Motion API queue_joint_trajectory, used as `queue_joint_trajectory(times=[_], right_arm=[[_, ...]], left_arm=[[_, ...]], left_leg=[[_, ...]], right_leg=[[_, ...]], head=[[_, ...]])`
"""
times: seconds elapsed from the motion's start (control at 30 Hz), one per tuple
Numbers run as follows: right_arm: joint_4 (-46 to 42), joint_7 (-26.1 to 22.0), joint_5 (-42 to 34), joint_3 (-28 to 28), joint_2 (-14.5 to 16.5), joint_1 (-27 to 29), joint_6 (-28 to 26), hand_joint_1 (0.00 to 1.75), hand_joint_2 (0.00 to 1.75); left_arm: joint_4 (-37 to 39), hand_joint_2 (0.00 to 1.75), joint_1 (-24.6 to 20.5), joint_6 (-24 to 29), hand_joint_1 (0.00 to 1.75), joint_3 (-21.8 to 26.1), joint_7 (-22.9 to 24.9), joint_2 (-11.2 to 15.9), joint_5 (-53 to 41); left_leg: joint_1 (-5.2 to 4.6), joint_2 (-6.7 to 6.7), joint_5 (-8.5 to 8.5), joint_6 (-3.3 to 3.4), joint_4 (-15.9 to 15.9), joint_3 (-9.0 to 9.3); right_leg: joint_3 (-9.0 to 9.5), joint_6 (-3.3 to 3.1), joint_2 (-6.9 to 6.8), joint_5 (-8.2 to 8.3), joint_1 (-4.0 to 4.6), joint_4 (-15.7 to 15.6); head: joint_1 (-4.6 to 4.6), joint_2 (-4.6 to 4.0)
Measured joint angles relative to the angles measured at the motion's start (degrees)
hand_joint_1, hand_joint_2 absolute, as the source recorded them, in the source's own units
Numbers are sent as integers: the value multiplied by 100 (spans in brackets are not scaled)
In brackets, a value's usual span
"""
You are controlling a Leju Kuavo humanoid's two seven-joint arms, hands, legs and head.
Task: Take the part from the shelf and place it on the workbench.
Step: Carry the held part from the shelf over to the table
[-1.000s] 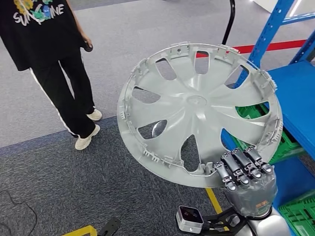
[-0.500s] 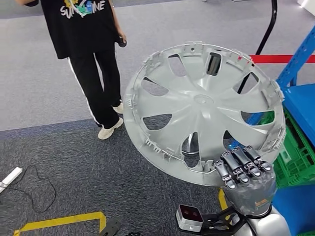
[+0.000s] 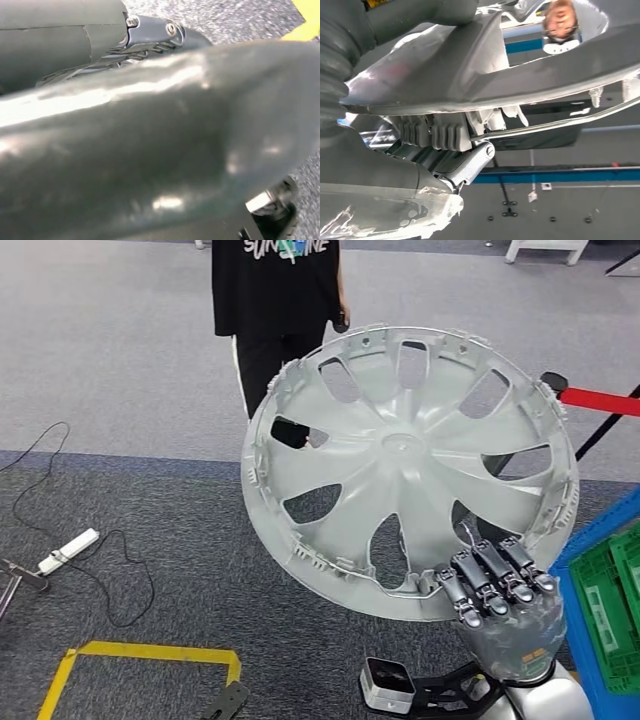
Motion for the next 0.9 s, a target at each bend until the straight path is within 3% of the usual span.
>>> queue_joint_trajectory(times=[0.03,0.07,0.13,0.2,0.27,0.3,0.33,0.4,0.43,0.5,0.53,0.57,0.63,0.7,0.77,0.8,0.83,0.9], right_arm=[[4,-22,1,-1,0,1,0,175,175],[6,-37,1,-1,0,-1,0,175,175],[7,-54,1,-1,1,-11,0,175,175],[12,-66,1,-2,7,-21,0,175,175],[26,-82,2,-4,19,-26,0,175,175],[38,-91,2,-5,30,-36,0,175,175],[52,-99,3,-5,45,-50,0,175,175],[84,-115,3,-7,71,-84,0,175,175],[103,-131,3,-9,81,-98,0,175,175],[162,-172,3,-20,101,-126,0,175,175],[200,-194,4,-28,116,-145,0,175,175],[238,-214,4,-39,133,-171,0,175,175],[305,-246,3,-59,160,-237,0,175,175],[356,-259,3,-75,173,-296,0,175,175],[399,-265,3,-84,175,-335,0,175,175],[421,-266,3,-86,175,-352,0,175,175],[438,-266,3,-89,175,-366,0,175,175],[466,-266,1,-95,175,-384,0,175,175]], left_arm=[[0,0,3,-7,0,-4,0,1,-1],[0,0,4,-12,0,-8,0,1,-1],[0,0,-4,-32,0,-13,0,2,-1],[0,0,-10,-58,0,-15,-8,2,5],[0,0,11,-72,0,-14,-33,3,30],[0,0,28,-74,0,-14,-51,4,46],[0,0,41,-75,0,-14,-68,4,62],[0,0,36,-87,0,-14,-106,5,90],[0,0,26,-98,0,-14,-128,5,101],[0,0,22,-130,0,-13,-172,5,113],[0,0,25,-143,0,-13,-186,7,114],[0,0,27,-151,0,-12,-195,8,114],[0,0,10,-155,0,-13,-200,8,109],[0,0,-22,-152,0,-14,-202,2,103],[0,0,-30,-144,0,-14,-203,1,101],[0,0,-23,-138,0,-14,-204,1,100],[0,0,-18,-132,0,-14,-204,1,100],[0,0,-27,-126,0,-15,-205,-3,99]], left_leg=[[-7,-90,2,0,2,2],[-9,-180,5,-3,3,3],[-10,-347,16,-27,17,-9],[-2,-483,48,-90,21,-54],[23,-596,92,-167,-3,-97],[21,-550,77,-194,11,-118],[8,-419,2,-217,105,-167],[-24,-36,-327,-250,630,-407],[-27,90,-515,-266,1006,-574],[-26,167,-668,-282,1492,-772],[-26,182,-597,-283,1453,-731],[-28,223,-446,-278,1211,-584],[-56,476,-147,-252,454,-149],[-88,646,-41,-186,6,83],[-98,540,-32,-103,-46,73],[-88,471,-20,-70,-59,71],[-72,401,-6,-34,-71,72],[-37,263,19,19,-85,76]], right_leg=[[3,-23,14,132,6,-91],[104,-46,51,339,8,-374],[424,-71,276,701,-18,-1133],[608,-62,452,802,-31,-1527],[632,-84,386,809,-18,-1567],[635,-114,324,827,-17,-1587],[644,-150,253,849,-19,-1613],[653,-198,94,873,-6,-1648],[652,-212,8,874,5,-1651],[651,-221,-173,868,17,-1650],[651,-221,-254,866,18,-1650],[654,-219,-329,863,17,-1650],[662,-193,-456,847,39,-1638],[669,-144,-570,830,75,-1630],[693,-88,-691,822,86,-1646],[697,-55,-670,795,79,-1629],[668,-23,-558,722,68,-1538],[433,24,-204,426,47,-999]], head=[[-1,0],[1,0],[1,0],[-3,-1],[-5,0],[-7,-1],[-25,-1],[-56,-1],[-70,-1],[-71,-1],[-71,-1],[-72,-1],[-76,-1],[-76,0],[-73,0],[-69,-1],[-57,0],[-20,0]])
